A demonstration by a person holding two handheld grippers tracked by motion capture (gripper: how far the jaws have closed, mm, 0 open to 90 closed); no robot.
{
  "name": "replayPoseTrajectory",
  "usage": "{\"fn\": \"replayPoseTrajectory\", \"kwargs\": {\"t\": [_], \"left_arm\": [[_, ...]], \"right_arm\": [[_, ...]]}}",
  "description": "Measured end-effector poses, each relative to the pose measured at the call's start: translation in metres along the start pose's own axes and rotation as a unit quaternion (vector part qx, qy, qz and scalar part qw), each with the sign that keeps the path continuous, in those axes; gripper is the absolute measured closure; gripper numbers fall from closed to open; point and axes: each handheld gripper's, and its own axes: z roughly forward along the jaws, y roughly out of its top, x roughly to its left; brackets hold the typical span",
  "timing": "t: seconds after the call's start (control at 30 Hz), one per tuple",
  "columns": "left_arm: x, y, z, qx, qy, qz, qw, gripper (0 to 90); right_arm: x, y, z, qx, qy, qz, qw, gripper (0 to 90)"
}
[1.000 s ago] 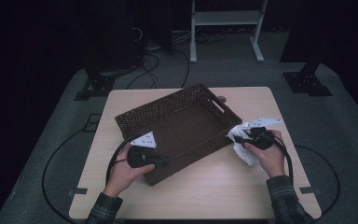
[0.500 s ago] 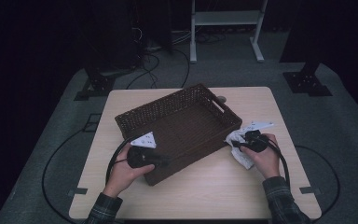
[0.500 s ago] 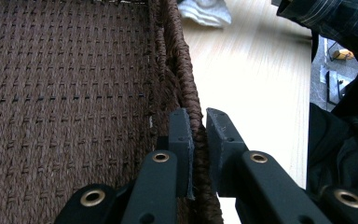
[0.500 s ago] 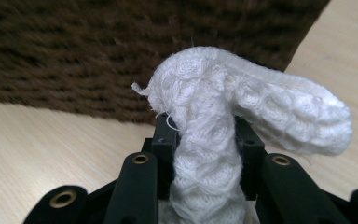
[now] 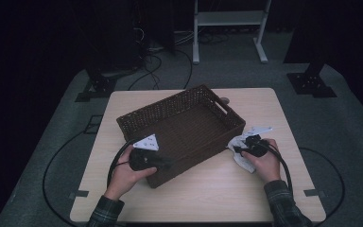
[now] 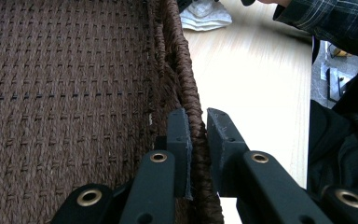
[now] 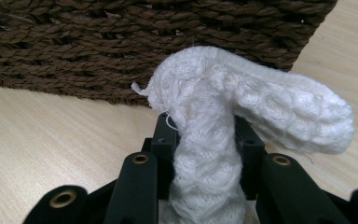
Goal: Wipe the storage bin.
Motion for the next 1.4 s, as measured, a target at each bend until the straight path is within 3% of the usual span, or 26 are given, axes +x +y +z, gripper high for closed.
{"fn": "replayPoseTrajectory", "kwargs": {"t": [0.43,0.8,1.03,1.2,1.4], "left_arm": [[-0.002,0.001,0.0,0.007,0.006,0.003,0.9999,79.9],[-0.002,0.001,0.0,0.007,0.007,0.003,0.9999,79.9],[-0.002,0.0,0.0,0.007,0.006,0.003,1.0,79.8],[-0.002,0.0,0.001,0.008,0.007,0.003,0.9999,79.8],[-0.002,0.001,0.001,0.008,0.006,0.003,0.9999,79.9]], "right_arm": [[0.005,0.007,-0.013,-0.018,-0.007,-0.006,0.9998,67.6],[0.012,0.021,-0.044,-0.075,-0.003,-0.011,0.9971,67.6],[0.019,0.028,-0.059,-0.098,-0.004,-0.024,0.9949,67.6],[0.022,0.029,-0.057,-0.096,-0.006,-0.031,0.9948,67.5],[0.023,0.026,-0.039,-0.077,-0.005,-0.034,0.9964,67.5]]}}
